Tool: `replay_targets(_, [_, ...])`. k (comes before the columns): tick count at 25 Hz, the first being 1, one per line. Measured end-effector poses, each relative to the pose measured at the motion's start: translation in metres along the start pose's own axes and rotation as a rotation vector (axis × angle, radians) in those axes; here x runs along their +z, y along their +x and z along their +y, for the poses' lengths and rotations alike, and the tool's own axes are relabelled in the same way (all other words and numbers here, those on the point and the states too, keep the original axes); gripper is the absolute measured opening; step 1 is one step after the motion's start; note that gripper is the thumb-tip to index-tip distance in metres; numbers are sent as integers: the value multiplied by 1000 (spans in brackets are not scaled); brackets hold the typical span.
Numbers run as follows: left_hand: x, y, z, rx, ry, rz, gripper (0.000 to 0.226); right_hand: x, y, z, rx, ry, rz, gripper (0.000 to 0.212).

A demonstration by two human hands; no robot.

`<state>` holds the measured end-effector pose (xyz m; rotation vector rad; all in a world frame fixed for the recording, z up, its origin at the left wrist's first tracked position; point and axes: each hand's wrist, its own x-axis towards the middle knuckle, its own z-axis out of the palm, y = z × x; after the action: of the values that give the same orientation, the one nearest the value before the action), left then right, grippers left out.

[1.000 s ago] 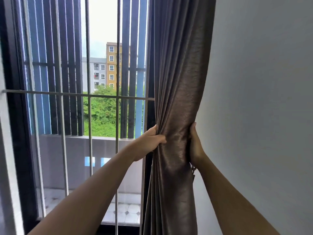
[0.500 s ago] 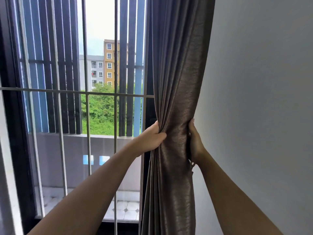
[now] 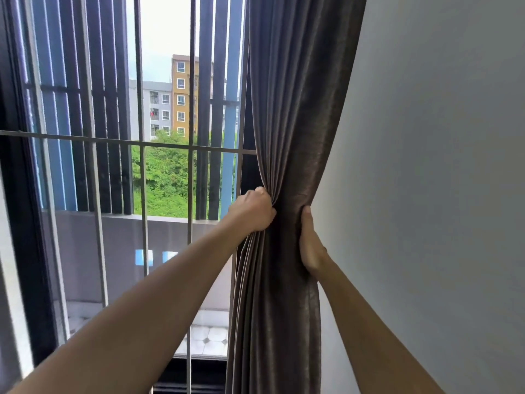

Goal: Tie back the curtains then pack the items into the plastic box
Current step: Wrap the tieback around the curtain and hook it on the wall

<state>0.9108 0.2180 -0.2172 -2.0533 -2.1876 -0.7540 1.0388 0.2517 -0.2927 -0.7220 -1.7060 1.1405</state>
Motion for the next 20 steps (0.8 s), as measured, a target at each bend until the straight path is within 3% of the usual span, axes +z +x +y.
replay_targets(3, [-8,6,-4,84,-91,-126,31,0,-11,16,-37,34,-24,40])
replay_targets(7, [-8,8,-6,200,-260,-220,31,11,-17,43,-86,-53,-53,73])
replay_targets(14, [-8,17,8,251,-193,-293,34,41,-6,54,-127,-73,301,96])
replay_targets(15, [-8,17,10,247,-211,-303,37,45,-5,55,-110,-98,351,92])
replay_targets(17, [-10,16,11,236,-263,-318,40,49,-3,57,-70,-128,422,63])
replay_targets(20, [-8,18,9,123,-480,-399,58,49,-2,58,-83,-94,368,36])
